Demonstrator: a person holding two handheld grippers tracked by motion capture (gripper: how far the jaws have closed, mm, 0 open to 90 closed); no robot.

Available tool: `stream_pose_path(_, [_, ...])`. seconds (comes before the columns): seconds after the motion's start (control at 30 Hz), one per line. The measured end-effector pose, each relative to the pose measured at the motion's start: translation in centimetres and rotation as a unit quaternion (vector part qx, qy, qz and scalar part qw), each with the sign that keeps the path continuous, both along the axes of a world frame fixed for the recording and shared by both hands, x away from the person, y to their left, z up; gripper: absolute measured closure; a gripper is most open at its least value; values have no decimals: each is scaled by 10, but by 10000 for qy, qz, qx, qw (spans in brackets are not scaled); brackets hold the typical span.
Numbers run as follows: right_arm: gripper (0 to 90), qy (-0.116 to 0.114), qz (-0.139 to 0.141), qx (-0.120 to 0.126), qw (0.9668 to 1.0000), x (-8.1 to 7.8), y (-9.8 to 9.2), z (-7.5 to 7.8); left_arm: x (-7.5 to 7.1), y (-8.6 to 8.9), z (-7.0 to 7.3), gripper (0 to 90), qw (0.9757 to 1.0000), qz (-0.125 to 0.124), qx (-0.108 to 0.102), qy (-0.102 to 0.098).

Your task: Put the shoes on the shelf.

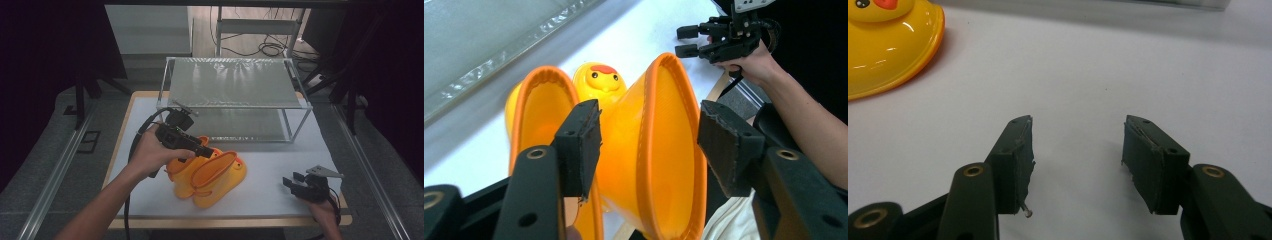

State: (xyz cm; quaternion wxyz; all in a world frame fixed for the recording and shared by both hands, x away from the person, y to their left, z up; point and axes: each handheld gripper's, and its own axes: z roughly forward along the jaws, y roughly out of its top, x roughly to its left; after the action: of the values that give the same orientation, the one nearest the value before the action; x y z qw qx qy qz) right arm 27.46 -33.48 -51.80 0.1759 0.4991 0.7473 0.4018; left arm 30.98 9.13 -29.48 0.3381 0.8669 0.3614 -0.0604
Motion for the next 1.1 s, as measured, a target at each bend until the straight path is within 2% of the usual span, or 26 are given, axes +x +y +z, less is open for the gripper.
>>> stream_pose_path(0.2, [454,5,-2,-10,10000,0,0,0,0,10,-2,398,10000,1,4,53])
stream_pose_path(0.4, [453,6,11,-26,10000,0,1,0,1,11,-7,372,9998,-67,111,143])
stream_pose_path(0.87, [453,18,13,-36,10000,0,1,0,7,-5,-29,338,9978,-184,468,422])
stream_pose_path(1.1, [454,36,-13,-24,10000,0,0,0,11,-16,-40,340,9960,-177,728,479])
